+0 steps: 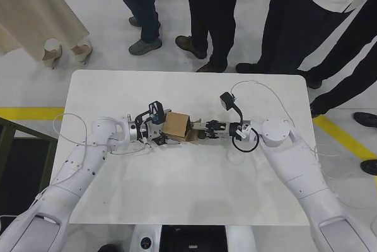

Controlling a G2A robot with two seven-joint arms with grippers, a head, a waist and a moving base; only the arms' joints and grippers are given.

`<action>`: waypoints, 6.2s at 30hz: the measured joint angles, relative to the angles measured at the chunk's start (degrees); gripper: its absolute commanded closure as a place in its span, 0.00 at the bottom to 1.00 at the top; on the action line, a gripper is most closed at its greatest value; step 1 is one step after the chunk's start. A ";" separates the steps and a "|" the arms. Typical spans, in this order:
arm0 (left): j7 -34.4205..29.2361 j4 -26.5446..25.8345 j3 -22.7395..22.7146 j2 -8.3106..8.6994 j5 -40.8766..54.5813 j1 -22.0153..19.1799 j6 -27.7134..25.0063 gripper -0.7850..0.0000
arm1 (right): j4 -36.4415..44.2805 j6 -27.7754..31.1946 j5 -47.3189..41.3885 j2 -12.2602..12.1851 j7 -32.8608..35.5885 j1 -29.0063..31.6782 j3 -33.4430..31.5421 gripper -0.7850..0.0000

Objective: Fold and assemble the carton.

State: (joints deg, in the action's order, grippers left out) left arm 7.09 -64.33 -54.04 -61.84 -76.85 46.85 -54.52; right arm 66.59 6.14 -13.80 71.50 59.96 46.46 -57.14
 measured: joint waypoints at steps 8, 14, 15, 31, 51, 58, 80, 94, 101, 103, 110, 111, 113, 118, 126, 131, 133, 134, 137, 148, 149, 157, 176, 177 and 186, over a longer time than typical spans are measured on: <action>-0.36 -0.34 -0.39 0.13 -0.30 0.31 -0.50 0.00 | -2.94 0.97 -2.41 1.20 -0.39 -1.58 2.58 0.65; -0.48 -0.62 -0.97 0.35 -0.56 0.74 -0.81 0.00 | -5.74 1.59 -4.23 1.85 -0.50 -2.15 3.56 0.69; -0.54 -0.68 -1.03 0.37 -0.58 0.78 -0.83 0.00 | -6.09 1.72 -4.55 1.94 -0.42 -2.21 3.66 0.69; -0.76 -0.75 -1.41 0.45 -0.99 0.79 -1.39 0.00 | -10.21 2.88 -6.37 2.98 -0.06 -3.62 4.71 0.77; -0.24 0.58 -0.48 -0.09 -1.27 -0.47 -1.39 0.00 | -10.56 1.85 -1.82 3.65 -0.77 -6.35 6.14 0.82; -0.01 0.90 -0.05 -0.30 -1.30 -0.70 -1.41 0.00 | -10.95 2.20 -1.94 4.38 -0.40 -7.38 7.35 0.79; 0.12 1.35 0.20 -0.64 -1.45 -1.02 -0.93 0.00 | -9.11 2.70 -0.53 2.94 1.65 -5.10 3.60 0.79; -0.02 1.44 0.39 -0.85 -1.48 -1.13 -0.63 0.00 | -7.03 1.79 -0.50 2.69 1.71 -3.89 3.19 1.00; -0.22 1.40 0.44 -0.94 -1.38 -1.17 -0.65 0.00 | -7.11 2.18 -1.34 3.29 1.81 -4.85 4.36 1.00; -0.25 1.38 0.44 -0.96 -1.37 -1.17 -0.62 0.00 | -7.33 2.28 -1.44 3.50 1.70 -5.16 4.77 1.00; -0.22 1.36 0.28 -0.99 -1.45 -1.06 -0.23 0.00 | -8.39 2.82 -1.15 3.23 2.18 -5.44 3.85 0.96; -0.27 1.35 0.25 -0.98 -1.45 -1.04 -0.23 0.00 | -8.32 2.72 -0.76 3.03 2.39 -5.30 3.46 0.95; -0.30 1.32 0.16 -0.97 -1.44 -1.02 -0.25 0.00 | -8.09 2.55 -0.21 2.67 2.61 -4.93 2.74 0.93; 0.12 0.79 -0.32 -0.84 -1.04 -0.96 -1.18 0.00 | -5.93 2.51 -0.14 1.66 2.76 -2.97 0.27 0.91; 1.35 -1.25 -0.12 0.67 7.21 0.32 -3.49 0.00 | -1.54 7.89 -1.28 0.48 3.18 0.08 -3.22 0.68; -0.31 -2.68 -3.20 3.03 13.32 0.59 -3.48 0.00 | 0.30 12.19 -1.50 -0.42 2.86 1.59 -6.22 0.00; -1.34 -3.30 -5.48 3.72 14.20 0.89 -3.06 0.00 | 0.66 13.94 -1.44 -0.82 2.38 2.19 -7.63 0.00; -1.83 -3.67 -6.38 3.94 14.39 1.10 -2.41 0.00 | 0.81 14.65 -1.40 -0.98 2.10 2.44 -8.24 0.00; -3.10 -5.00 -8.79 4.39 16.05 2.03 0.17 0.00 | 1.24 16.74 -0.82 -1.55 1.25 3.20 -10.22 0.00; -10.07 -8.41 -15.68 5.73 20.51 2.67 5.43 0.00 | 3.79 24.44 3.12 -4.11 -5.43 7.16 -20.13 0.00; -10.57 -8.59 -16.12 5.82 20.71 2.68 5.66 0.00 | 4.05 24.84 3.53 -4.31 -6.04 7.51 -20.94 0.00; -14.16 -10.22 -19.15 6.39 22.77 2.79 7.97 0.00 | 6.37 26.39 7.50 -5.77 -10.27 9.43 -26.46 0.00; -16.45 -12.89 -22.34 6.91 23.50 4.41 13.14 0.00 | 8.08 27.59 10.24 -6.86 -14.04 11.08 -30.03 0.00; -16.45 -12.89 -22.34 6.91 23.50 4.41 13.14 0.00 | 8.08 27.59 10.24 -6.86 -14.04 11.08 -30.03 0.00; -16.45 -12.89 -22.34 6.91 23.50 4.41 13.14 0.00 | 8.08 27.59 10.24 -6.86 -14.04 11.08 -30.03 0.00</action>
State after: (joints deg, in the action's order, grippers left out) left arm -9.37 -77.22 -76.38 -54.93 -53.36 51.26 -41.38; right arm 74.67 33.73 -3.56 64.64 45.93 57.54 -87.18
